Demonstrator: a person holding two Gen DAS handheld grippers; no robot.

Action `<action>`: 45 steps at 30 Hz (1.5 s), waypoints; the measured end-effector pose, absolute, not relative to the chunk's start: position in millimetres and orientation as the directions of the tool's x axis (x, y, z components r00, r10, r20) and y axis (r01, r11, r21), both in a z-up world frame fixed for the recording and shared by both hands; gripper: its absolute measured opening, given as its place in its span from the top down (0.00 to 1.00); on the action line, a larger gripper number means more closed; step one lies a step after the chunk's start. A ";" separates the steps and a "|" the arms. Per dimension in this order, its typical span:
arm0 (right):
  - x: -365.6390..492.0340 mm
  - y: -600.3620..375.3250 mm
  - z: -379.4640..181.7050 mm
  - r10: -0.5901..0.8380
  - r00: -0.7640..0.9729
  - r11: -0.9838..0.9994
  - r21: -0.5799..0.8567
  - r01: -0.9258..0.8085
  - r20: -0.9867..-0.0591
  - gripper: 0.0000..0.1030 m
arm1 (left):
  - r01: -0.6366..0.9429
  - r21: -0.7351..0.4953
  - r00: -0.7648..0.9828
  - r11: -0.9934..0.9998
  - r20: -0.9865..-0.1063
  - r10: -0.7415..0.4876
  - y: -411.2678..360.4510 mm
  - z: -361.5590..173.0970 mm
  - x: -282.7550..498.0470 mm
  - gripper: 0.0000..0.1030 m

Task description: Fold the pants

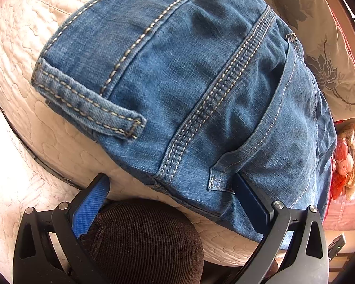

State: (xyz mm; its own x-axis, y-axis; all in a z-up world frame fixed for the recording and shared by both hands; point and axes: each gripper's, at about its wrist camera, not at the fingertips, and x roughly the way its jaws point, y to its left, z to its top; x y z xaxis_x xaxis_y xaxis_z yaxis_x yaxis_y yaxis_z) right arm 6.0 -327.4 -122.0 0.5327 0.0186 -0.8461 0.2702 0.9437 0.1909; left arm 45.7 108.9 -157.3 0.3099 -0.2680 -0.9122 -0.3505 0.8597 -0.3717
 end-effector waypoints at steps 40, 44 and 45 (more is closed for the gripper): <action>-8.7 -346.0 -120.5 0.080 0.576 0.920 0.283 0.271 -0.814 0.00 | -0.357 -0.372 0.307 0.857 -0.913 -0.269 109.3 -164.0 41.3 0.00; -8.2 -346.1 -120.2 0.083 0.577 0.920 0.285 0.270 -0.813 0.00 | -0.357 -0.373 0.308 0.857 -0.913 -0.269 109.2 -163.8 41.4 0.00; -8.3 -346.3 -120.2 0.083 0.577 0.920 0.285 0.270 -0.813 0.00 | -0.356 -0.373 0.308 0.857 -0.913 -0.269 109.0 -163.8 41.5 0.00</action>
State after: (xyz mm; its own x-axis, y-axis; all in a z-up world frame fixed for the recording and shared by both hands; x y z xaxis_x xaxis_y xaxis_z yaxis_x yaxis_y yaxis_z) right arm -8.3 -346.3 -120.2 0.5766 0.0827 -0.8128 0.2703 0.9196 0.2853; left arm 41.5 109.0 -163.8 0.3077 -0.2691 -0.9126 -0.3564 0.8567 -0.3728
